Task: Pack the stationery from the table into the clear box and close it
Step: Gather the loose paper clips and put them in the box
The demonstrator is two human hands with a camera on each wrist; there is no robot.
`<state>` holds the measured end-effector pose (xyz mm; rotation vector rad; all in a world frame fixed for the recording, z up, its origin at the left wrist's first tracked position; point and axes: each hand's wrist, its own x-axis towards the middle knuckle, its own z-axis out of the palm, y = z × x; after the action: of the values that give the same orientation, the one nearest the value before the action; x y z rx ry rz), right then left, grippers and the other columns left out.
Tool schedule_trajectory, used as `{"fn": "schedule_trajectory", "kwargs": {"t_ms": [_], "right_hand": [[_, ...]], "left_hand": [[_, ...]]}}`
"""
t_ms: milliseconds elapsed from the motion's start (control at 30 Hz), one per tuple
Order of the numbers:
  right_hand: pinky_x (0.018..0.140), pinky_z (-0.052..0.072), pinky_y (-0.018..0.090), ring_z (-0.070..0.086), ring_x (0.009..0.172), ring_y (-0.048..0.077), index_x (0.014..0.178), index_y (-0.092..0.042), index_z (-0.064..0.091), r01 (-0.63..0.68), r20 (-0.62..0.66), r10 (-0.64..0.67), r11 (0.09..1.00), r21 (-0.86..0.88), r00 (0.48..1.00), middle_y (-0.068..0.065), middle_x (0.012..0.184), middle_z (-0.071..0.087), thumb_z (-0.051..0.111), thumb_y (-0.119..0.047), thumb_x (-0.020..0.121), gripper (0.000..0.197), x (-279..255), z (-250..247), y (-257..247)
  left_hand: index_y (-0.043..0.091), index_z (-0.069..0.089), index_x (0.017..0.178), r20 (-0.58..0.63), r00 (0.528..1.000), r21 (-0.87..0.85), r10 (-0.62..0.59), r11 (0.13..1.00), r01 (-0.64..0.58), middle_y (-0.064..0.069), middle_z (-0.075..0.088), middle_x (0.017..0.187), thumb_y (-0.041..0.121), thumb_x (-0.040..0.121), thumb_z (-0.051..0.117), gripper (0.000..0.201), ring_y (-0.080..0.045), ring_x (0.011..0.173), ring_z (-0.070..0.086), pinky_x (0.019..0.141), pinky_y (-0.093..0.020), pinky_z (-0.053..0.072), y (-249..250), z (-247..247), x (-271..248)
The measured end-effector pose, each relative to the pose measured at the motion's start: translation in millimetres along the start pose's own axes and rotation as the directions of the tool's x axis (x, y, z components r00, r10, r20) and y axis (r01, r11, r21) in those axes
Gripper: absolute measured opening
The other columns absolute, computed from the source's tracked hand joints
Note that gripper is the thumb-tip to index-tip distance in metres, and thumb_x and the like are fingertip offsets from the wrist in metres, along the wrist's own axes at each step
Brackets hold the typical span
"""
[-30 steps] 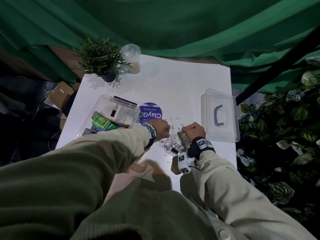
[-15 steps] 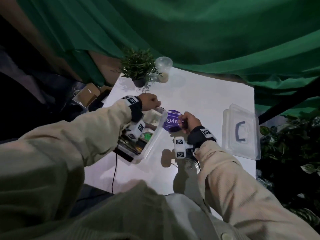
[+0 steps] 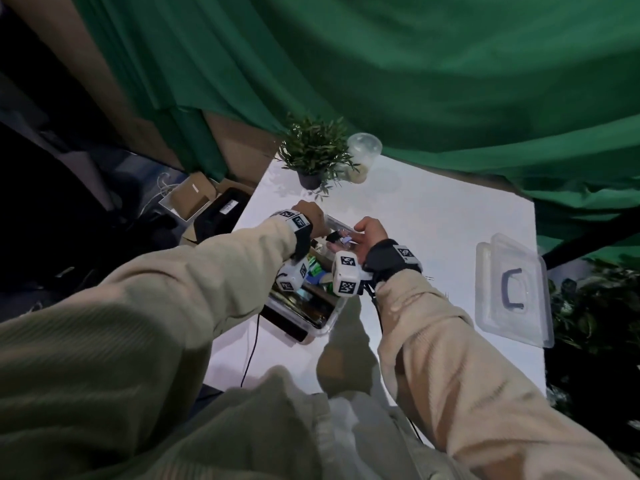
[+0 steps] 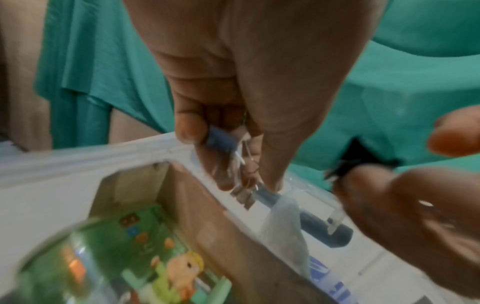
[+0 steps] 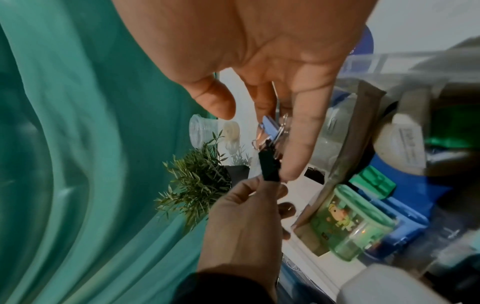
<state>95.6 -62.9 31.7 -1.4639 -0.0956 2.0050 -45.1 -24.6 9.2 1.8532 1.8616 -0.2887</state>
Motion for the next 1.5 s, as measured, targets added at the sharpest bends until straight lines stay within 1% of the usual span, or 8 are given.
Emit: {"fn": "schedule_trajectory", "kwargs": {"t_ms": [100, 233, 400, 567, 733, 900, 1133, 1500], "right_hand": [[0.043, 0.055, 0.041, 0.05, 0.075, 0.033, 0.09, -0.004, 0.045, 0.033, -0.039, -0.036, 0.997, -0.071, 0.999, 0.013, 0.081, 0.043, 0.035, -0.012, 0.085, 0.013, 10.8, 9.1, 2.9], [0.071, 0.055, 0.038, 0.043, 0.066, 0.026, 0.081, -0.002, 0.051, 0.093, -0.028, -0.096, 0.99, -0.104, 0.995, 0.009, 0.074, 0.039, 0.038, -0.014, 0.084, 0.019, 16.5, 21.9, 7.4], [0.046, 0.036, 0.024, 0.023, 0.042, 0.015, 0.072, -0.004, 0.051, 0.11, 0.015, -0.109, 0.981, -0.158, 0.994, 0.0, 0.038, 0.03, 0.033, -0.01, 0.078, 0.019, 15.0, 24.7, 9.7], [0.056, 0.053, 0.028, 0.058, 0.046, 0.023, 0.075, -0.004, 0.056, 0.224, -0.064, -0.244, 0.948, -0.228, 0.968, 0.007, 0.051, 0.054, 0.038, -0.008, 0.084, 0.02, 5.8, -0.7, 1.1], [0.052, 0.046, 0.025, 0.066, 0.06, 0.024, 0.089, -0.012, 0.068, 0.314, -0.375, -0.506, 0.827, -0.466, 0.776, 0.007, 0.079, 0.072, 0.053, -0.017, 0.087, 0.016, -2.7, -97.1, -22.5], [0.076, 0.049, 0.03, 0.065, 0.098, 0.034, 0.098, -0.016, 0.074, -0.023, -0.481, -0.643, 0.585, -0.811, 0.596, 0.013, 0.105, 0.071, 0.055, -0.019, 0.088, 0.022, -4.3, -195.2, -13.4], [0.082, 0.047, 0.031, 0.062, 0.104, 0.03, 0.098, -0.023, 0.068, -0.215, -0.479, -0.5, 0.496, -0.841, 0.721, 0.008, 0.113, 0.065, 0.059, -0.005, 0.081, 0.026, 2.2, -259.4, 19.2], [0.086, 0.044, 0.035, 0.057, 0.108, 0.032, 0.121, -0.027, 0.058, -0.188, -0.396, -0.59, 0.382, -0.905, 0.704, 0.011, 0.12, 0.053, 0.053, -0.018, 0.09, 0.033, 23.8, -277.7, 11.3]], "left_hand": [[0.004, 0.066, 0.09, -0.018, 0.998, -0.073, 0.059, 0.996, -0.06, -0.017, 0.068, 0.105, 0.034, 0.096, 0.049, 0.035, -0.032, 0.09, 0.062, 0.072, -0.031, 0.045, -1.6, -3.8, 0.1], [0.004, 0.071, 0.099, -0.071, 0.996, -0.264, 0.046, 0.962, -0.063, -0.018, 0.069, 0.105, 0.033, 0.101, 0.04, 0.043, -0.034, 0.098, 0.063, 0.085, -0.034, 0.053, -13.4, -6.4, 0.9], [0.015, 0.07, 0.078, -0.186, 0.982, -0.385, 0.042, 0.916, -0.112, -0.008, 0.074, 0.088, 0.035, 0.097, 0.044, 0.037, -0.024, 0.069, 0.072, 0.07, -0.034, 0.06, -29.0, -4.0, 7.4], [0.022, 0.07, 0.092, -0.33, 0.94, -0.193, 0.085, 0.969, -0.155, -0.006, 0.071, 0.097, 0.042, 0.096, 0.043, 0.034, -0.031, 0.092, 0.063, 0.076, -0.031, 0.049, -5.4, -10.4, 2.1], [0.021, 0.067, 0.092, -0.358, 0.887, -0.104, 0.291, 0.932, -0.348, -0.005, 0.068, 0.1, 0.043, 0.093, 0.049, 0.028, -0.027, 0.095, 0.061, 0.073, -0.03, 0.044, 63.4, -6.0, -4.8], [0.028, 0.066, 0.091, -0.14, 0.876, -0.033, 0.462, 0.882, -0.47, 0.003, 0.066, 0.097, 0.037, 0.088, 0.053, 0.016, -0.022, 0.091, 0.061, 0.07, -0.026, 0.042, 147.6, 38.0, -11.2], [0.021, 0.055, 0.118, 0.291, 0.83, 0.306, 0.476, 0.776, -0.552, -0.005, 0.055, 0.122, 0.015, 0.09, 0.058, 0.029, -0.026, 0.11, 0.058, 0.082, -0.033, 0.047, 192.8, 114.2, 22.8], [0.012, 0.051, 0.124, 0.268, 0.759, 0.433, 0.593, 0.63, -0.645, -0.012, 0.051, 0.121, 0.015, 0.094, 0.049, 0.029, -0.032, 0.11, 0.052, 0.079, -0.04, 0.046, 207.9, 148.9, 36.3]]}}
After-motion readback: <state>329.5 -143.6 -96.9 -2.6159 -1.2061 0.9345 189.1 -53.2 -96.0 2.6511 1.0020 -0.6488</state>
